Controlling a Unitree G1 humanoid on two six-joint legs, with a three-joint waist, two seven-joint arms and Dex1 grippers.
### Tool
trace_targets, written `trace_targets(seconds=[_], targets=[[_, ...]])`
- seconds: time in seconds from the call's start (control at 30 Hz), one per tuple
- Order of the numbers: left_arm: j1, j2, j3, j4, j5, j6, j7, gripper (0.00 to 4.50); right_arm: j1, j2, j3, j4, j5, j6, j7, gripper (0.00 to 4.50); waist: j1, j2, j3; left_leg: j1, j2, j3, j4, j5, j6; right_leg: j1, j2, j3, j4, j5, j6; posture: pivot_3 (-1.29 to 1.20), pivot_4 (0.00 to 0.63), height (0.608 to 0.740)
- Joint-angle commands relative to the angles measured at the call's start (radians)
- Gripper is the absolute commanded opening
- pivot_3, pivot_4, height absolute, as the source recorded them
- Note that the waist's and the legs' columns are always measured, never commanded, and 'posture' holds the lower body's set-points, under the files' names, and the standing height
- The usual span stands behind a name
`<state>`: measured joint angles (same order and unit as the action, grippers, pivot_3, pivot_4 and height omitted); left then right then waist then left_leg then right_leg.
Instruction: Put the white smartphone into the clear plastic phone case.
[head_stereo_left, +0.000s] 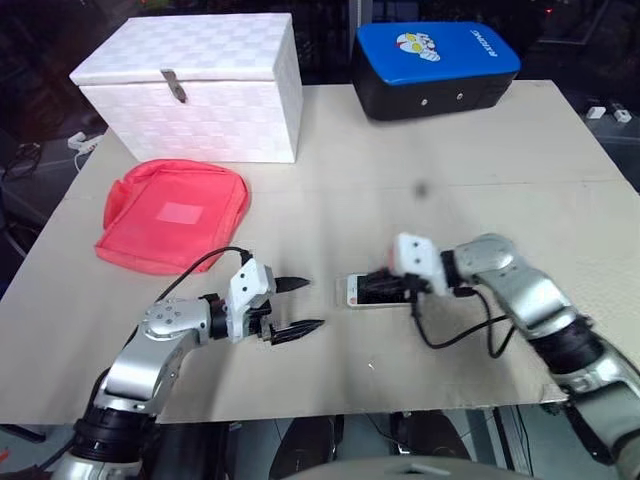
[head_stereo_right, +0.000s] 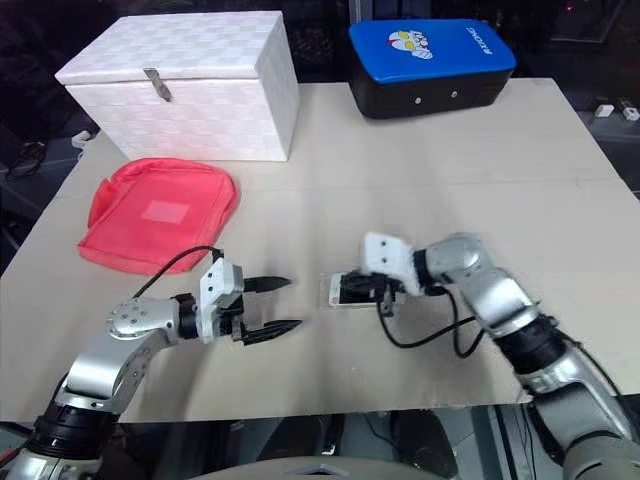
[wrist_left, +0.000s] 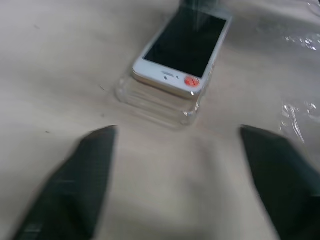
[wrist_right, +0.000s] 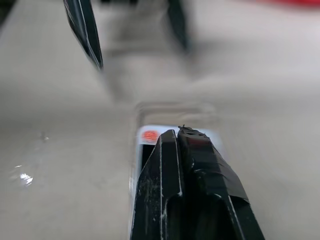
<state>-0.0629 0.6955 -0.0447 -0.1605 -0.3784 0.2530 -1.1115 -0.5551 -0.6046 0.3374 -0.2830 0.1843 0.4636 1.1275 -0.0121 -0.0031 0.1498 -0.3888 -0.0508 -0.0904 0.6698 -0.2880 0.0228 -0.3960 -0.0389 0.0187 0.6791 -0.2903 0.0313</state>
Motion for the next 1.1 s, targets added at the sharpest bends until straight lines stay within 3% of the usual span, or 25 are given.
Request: trace_targets(seconds=[0.03, 0.17, 0.2, 0.4, 1.1], targets=[[-0.041, -0.003, -0.028, 0.049, 0.033, -0.043, -0.023, 2.15, 0.047, -0.072, -0.066, -0.161, 0.021, 0.082, -0.031, 0.00, -0.001, 0.000, 0.000, 0.000, 0.000, 0.000, 0.000, 0.000, 0.000, 0.000, 0.000, 0.000, 0.000, 0.000, 0.000, 0.00, 0.150, 0.740], [-0.088, -0.014, -0.075, 0.123, 0.085, -0.093, -0.041, 0.17, 0.154, -0.189, -0.106, -0.223, -0.041, 0.114, -0.092, 0.00, 0.003, 0.000, 0.000, -0.002, 0.000, 0.000, 0.000, 0.000, 0.000, 0.000, -0.001, 0.000, -0.001, 0.000, 0.000, 0.00, 0.150, 0.740], [-0.103, -0.019, -0.084, 0.141, 0.092, -0.092, -0.041, 0.07, 0.180, -0.210, -0.115, -0.229, -0.061, 0.129, -0.117, 0.00, 0.003, 0.000, 0.000, -0.002, 0.000, 0.000, 0.000, 0.000, 0.000, -0.001, -0.001, 0.000, -0.001, 0.000, 0.000, 0.00, 0.150, 0.740], [-0.170, -0.048, -0.132, 0.237, 0.139, -0.136, -0.059, 0.07, 0.248, -0.282, -0.092, -0.219, -0.164, 0.099, -0.185, 0.00, 0.004, 0.000, -0.001, -0.002, 0.000, 0.000, 0.001, 0.000, 0.000, 0.000, -0.001, 0.000, 0.000, 0.000, 0.000, 0.00, 0.150, 0.740], [-0.238, -0.103, -0.168, 0.233, 0.168, -0.078, -0.051, 0.07, 0.138, -0.090, 0.131, -0.133, -0.297, 0.051, -0.166, 0.00, 0.025, 0.001, -0.002, -0.001, -0.001, -0.002, 0.004, 0.000, 0.000, 0.003, 0.000, -0.003, 0.001, 0.000, 0.000, 0.00, 0.150, 0.740]])
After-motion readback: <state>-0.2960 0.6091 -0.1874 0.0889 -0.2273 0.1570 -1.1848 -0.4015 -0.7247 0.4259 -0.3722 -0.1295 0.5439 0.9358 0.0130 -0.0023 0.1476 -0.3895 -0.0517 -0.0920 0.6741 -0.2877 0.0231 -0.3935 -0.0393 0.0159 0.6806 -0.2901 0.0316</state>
